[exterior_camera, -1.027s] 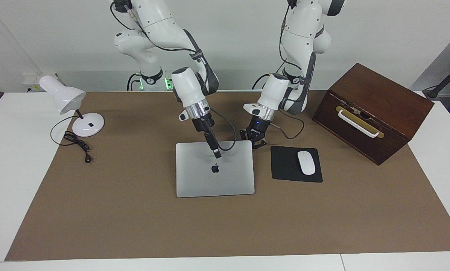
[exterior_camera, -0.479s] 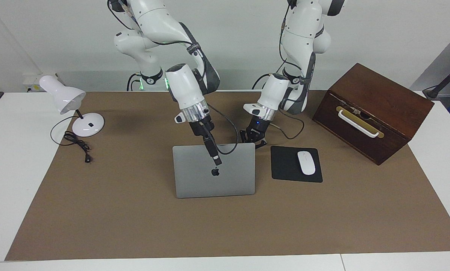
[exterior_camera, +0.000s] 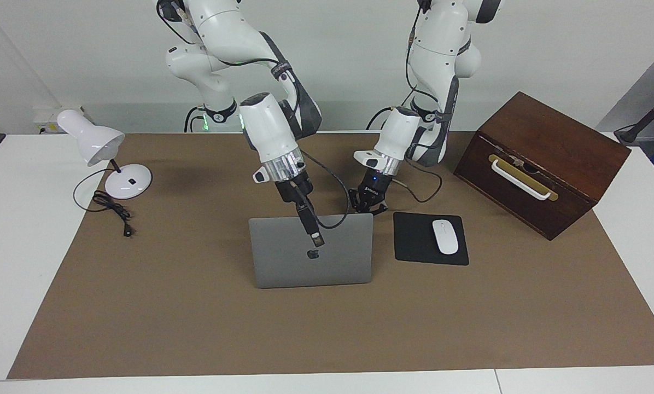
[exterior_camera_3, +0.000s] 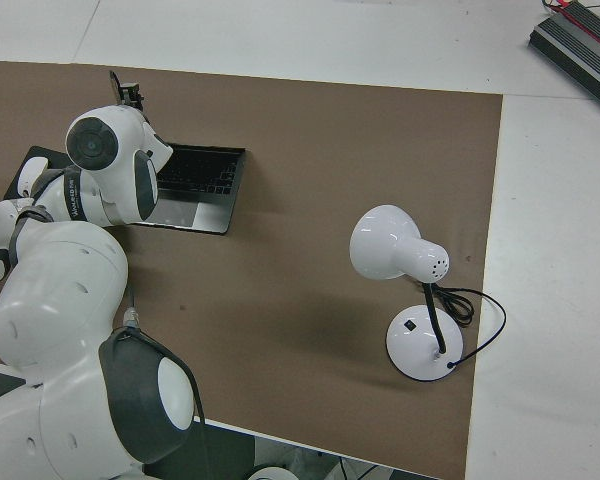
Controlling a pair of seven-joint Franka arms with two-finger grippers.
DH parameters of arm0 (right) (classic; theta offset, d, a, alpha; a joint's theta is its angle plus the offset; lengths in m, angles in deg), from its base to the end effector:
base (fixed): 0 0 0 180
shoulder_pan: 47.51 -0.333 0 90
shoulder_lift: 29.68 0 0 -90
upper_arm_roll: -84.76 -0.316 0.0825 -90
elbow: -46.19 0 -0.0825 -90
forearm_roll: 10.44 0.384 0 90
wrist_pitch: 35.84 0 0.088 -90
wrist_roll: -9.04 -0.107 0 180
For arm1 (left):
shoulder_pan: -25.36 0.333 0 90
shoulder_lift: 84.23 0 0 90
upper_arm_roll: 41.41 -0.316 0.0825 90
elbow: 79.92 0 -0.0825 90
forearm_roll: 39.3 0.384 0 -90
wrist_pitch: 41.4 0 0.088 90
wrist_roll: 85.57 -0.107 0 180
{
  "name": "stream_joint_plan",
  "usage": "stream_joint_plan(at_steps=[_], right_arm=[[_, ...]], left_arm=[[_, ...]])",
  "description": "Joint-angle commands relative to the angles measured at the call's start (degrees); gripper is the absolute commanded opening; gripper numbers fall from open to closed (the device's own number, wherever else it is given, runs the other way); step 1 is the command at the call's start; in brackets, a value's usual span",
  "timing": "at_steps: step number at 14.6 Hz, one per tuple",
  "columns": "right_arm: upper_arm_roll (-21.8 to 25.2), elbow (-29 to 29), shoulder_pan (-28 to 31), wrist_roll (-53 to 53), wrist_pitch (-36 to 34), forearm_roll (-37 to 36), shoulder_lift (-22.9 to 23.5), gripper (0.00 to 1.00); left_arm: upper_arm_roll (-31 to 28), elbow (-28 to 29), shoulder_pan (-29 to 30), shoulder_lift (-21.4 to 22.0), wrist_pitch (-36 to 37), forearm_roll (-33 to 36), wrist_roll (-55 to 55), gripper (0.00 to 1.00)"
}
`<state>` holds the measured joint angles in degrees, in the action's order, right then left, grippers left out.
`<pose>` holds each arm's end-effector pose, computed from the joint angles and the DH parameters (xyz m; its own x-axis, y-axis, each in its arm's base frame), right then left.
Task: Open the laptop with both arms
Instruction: 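Push the lid farther from the robot with the right gripper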
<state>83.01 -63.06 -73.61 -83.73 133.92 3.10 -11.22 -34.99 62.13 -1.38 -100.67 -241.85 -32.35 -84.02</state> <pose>0.5992 0.2966 0.4149 0.2885 -0.9305 -0.2256 -0.7673 -0.0837 -0.6358 0.4296 -0.2977 0.2661 0.5849 -0.4561 0.6707 -0.6185 -0.7857 0.0050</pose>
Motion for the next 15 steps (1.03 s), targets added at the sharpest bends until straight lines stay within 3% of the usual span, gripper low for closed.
stream_joint_plan(at_steps=[1,5,15], right_arm=[[0.3,7.4,1.6,2.9,-3.8,0.7,3.7,0.97],[1.2,13.8,2.7,4.5,-10.2,0.8,5.4,0.97],[1.7,18.4,3.3,6.9,-10.8,1.8,9.8,0.97]], left_arm=[[-0.3,-1.3,-0.9,-3.5,-0.6,1.3,0.7,0.00],[-0.2,-1.3,-0.9,-3.6,-0.6,1.3,0.7,0.00],[-0.2,-1.3,-0.9,-3.6,-0.6,1.3,0.7,0.00]])
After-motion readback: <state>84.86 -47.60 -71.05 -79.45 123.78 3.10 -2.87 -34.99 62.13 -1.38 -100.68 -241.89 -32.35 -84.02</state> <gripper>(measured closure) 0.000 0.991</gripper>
